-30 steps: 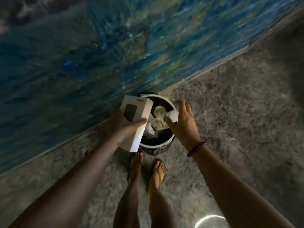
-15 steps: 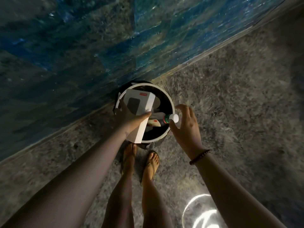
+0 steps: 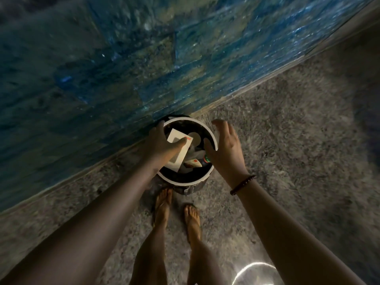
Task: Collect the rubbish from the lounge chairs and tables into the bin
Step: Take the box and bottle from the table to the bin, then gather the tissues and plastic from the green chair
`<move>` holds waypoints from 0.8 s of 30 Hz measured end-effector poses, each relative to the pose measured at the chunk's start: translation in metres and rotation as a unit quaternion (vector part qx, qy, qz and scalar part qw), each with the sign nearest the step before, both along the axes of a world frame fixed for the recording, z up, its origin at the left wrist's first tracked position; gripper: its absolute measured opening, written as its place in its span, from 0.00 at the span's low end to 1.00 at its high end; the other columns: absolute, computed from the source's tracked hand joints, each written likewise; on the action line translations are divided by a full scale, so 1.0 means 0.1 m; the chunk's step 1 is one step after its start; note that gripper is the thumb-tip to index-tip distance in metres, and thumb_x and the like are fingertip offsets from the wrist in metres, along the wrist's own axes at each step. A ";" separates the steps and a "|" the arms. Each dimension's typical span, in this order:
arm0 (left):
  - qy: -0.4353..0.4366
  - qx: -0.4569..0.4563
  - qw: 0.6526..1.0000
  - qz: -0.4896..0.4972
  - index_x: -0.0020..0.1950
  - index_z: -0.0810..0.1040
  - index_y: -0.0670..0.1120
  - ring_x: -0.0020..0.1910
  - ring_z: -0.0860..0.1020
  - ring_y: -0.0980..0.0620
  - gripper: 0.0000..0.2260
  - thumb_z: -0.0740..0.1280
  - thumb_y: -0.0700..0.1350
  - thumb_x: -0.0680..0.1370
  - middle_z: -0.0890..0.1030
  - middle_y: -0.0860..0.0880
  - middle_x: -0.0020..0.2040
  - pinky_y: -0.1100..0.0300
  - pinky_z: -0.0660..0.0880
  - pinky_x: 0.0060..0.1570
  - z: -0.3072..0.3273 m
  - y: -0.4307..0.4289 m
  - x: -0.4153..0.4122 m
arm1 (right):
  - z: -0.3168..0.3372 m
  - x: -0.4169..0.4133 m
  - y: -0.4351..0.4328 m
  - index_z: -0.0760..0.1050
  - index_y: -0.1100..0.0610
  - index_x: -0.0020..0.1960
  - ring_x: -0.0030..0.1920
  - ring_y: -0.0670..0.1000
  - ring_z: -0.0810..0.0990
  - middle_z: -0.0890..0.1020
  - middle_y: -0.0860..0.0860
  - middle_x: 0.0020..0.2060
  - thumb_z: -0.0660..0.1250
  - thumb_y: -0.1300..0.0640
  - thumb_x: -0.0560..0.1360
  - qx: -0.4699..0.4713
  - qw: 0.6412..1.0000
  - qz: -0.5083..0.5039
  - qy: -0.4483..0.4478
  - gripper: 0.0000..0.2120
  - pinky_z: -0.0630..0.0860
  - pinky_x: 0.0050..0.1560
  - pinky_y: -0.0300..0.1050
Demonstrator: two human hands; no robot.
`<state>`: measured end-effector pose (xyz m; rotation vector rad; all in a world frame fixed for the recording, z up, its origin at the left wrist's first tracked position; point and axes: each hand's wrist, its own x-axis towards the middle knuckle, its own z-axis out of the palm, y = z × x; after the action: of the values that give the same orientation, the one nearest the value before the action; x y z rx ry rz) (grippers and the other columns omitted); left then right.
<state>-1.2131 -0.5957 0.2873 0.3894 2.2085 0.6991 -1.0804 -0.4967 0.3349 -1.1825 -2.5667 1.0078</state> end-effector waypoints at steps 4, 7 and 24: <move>0.064 0.084 0.994 -0.005 0.73 0.55 0.54 0.70 0.64 0.45 0.38 0.70 0.58 0.69 0.63 0.47 0.73 0.49 0.66 0.64 0.54 0.00 -0.08 | 0.43 -0.12 0.04 0.67 0.61 0.64 0.59 0.58 0.72 0.74 0.59 0.59 0.66 0.59 0.72 0.025 0.998 0.033 0.046 0.22 0.70 0.59 0.51; 0.131 0.131 0.983 0.012 0.72 0.59 0.50 0.67 0.67 0.45 0.36 0.71 0.56 0.69 0.67 0.45 0.69 0.57 0.65 0.59 1.02 -0.05 -0.08 | 0.83 -0.17 0.06 0.66 0.60 0.64 0.60 0.58 0.72 0.73 0.58 0.60 0.66 0.56 0.73 0.049 0.994 0.068 0.074 0.22 0.71 0.60 0.53; 0.428 0.157 0.867 0.203 0.71 0.64 0.45 0.63 0.72 0.46 0.35 0.73 0.52 0.68 0.73 0.44 0.65 0.62 0.66 0.58 4.09 -2.41 0.13 | 3.64 -0.95 -1.70 0.66 0.60 0.65 0.59 0.58 0.72 0.74 0.58 0.59 0.65 0.53 0.74 0.093 0.844 0.413 0.329 0.22 0.70 0.58 0.52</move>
<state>-1.2005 -0.8363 0.6960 0.4559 3.0741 1.3144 -1.1758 -0.6667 0.6988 0.3776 -2.4385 0.9920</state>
